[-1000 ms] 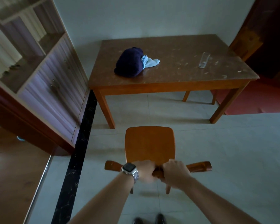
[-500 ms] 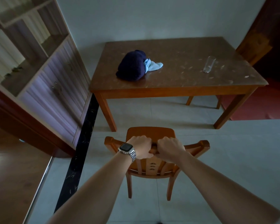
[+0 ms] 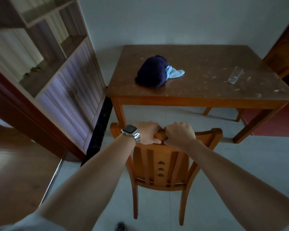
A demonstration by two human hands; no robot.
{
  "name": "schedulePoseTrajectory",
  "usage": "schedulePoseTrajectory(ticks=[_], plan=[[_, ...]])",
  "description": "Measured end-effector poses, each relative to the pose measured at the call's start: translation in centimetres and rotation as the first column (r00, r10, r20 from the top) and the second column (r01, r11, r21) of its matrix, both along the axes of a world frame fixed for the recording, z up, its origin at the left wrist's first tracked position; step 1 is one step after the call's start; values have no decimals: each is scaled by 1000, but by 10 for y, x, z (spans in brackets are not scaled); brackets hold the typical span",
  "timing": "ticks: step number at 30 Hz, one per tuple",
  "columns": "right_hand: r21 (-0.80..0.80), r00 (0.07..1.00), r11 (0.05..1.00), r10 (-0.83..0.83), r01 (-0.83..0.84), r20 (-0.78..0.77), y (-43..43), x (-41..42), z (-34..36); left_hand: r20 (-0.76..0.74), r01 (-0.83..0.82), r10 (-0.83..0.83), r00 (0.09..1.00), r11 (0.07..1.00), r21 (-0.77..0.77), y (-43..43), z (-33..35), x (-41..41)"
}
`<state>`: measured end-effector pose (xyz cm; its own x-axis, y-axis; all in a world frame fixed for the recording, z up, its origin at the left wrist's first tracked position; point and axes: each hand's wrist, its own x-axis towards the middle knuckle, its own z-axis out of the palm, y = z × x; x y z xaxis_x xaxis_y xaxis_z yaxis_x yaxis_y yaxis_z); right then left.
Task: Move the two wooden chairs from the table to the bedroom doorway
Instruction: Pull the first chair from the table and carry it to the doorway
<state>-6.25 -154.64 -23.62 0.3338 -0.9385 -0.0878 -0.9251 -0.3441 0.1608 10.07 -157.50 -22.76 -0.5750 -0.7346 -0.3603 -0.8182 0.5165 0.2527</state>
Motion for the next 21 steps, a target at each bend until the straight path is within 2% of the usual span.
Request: schedulePoseTrajectory(ticks=[6,14,19,21], plan=[[1,996,997,75,-75,42,-30,116,37,-33,-43,44,998,999,13,-22,30,119],[-17,989,990,140,-140,38,-46,236,35,-10,-72,71,997,997,-42,-27,35,243],[-101,967,963,252,-248,26,-49,312,34,14,-164,166,986,982,-98,-16,37,322],[-88,955,951,298,-297,-2,-46,342,33,-2,-206,207,978,973,-104,-9,33,353]])
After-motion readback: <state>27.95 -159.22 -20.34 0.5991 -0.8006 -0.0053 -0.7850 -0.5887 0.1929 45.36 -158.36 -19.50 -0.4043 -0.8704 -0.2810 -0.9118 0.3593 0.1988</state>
